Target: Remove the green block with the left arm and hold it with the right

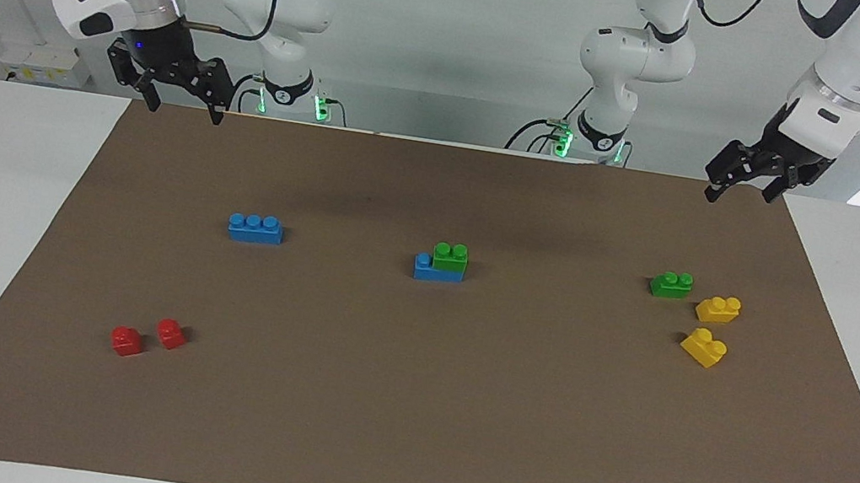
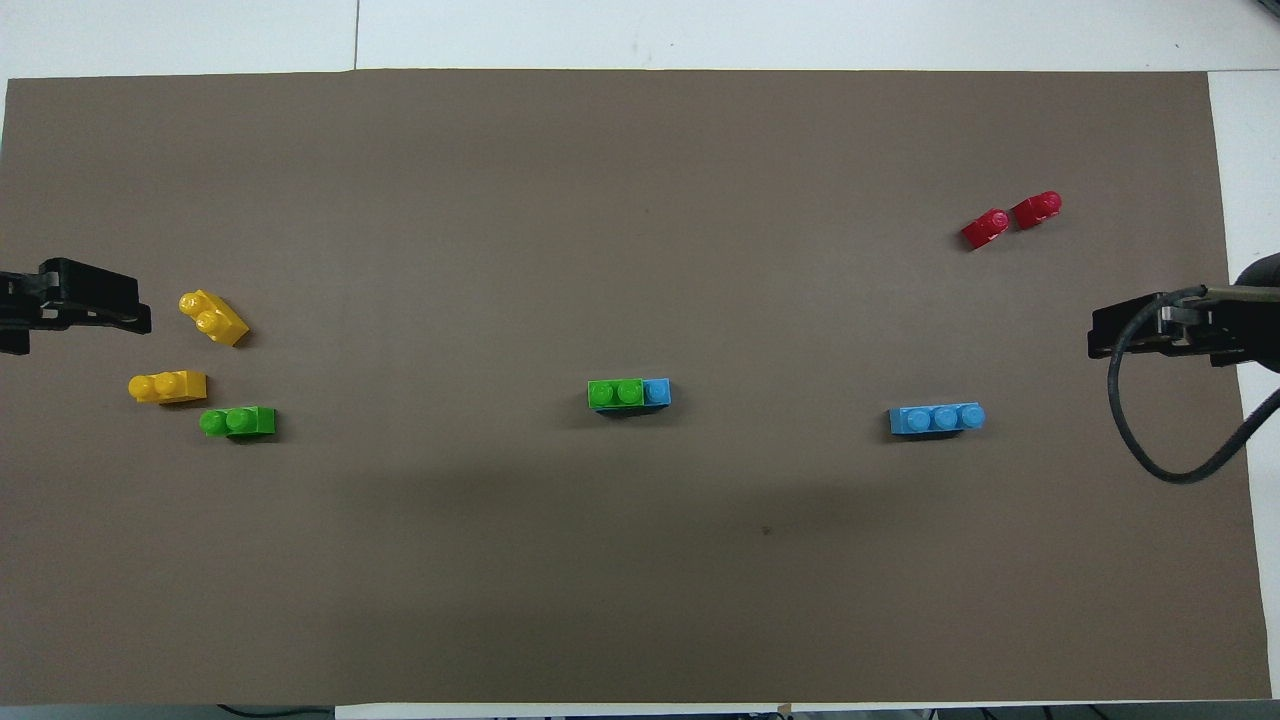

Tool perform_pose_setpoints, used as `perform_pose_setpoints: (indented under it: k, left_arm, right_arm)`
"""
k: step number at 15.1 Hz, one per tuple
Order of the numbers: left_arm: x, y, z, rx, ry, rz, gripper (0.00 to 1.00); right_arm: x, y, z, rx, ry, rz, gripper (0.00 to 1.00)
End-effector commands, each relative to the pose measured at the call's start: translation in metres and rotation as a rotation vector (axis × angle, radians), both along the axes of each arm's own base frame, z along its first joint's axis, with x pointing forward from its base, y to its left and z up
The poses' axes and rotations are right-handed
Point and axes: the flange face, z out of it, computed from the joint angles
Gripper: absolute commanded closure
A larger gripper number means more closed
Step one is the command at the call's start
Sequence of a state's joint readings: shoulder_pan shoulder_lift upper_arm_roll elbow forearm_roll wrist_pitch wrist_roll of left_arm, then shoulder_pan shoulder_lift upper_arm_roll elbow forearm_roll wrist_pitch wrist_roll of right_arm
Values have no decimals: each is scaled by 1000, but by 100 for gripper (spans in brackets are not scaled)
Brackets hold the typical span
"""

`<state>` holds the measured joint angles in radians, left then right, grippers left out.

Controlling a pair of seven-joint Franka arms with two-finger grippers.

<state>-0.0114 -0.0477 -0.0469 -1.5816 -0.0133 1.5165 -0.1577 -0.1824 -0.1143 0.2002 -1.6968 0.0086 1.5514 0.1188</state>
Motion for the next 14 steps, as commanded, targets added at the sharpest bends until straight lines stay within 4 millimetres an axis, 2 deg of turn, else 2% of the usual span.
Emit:
perform_pose_setpoints:
  k: [1,8,11,14]
  left_arm:
    - [-2,-8,-2,-1,4,119,0]
    - [-14,-76,-11,-23,-6,697,0]
    - [-24,-117,-26,-75,-54,1014,0]
    - [-38,-150,-41,-111,-60,1217,0]
  right_arm:
    - [-7,-4,1,-5,5,5,0]
    - [-7,-4,1,-5,5,5,0]
    - [-7,-4,1,-5,5,5,0]
    - [-7,-4,1,-5,5,5,0]
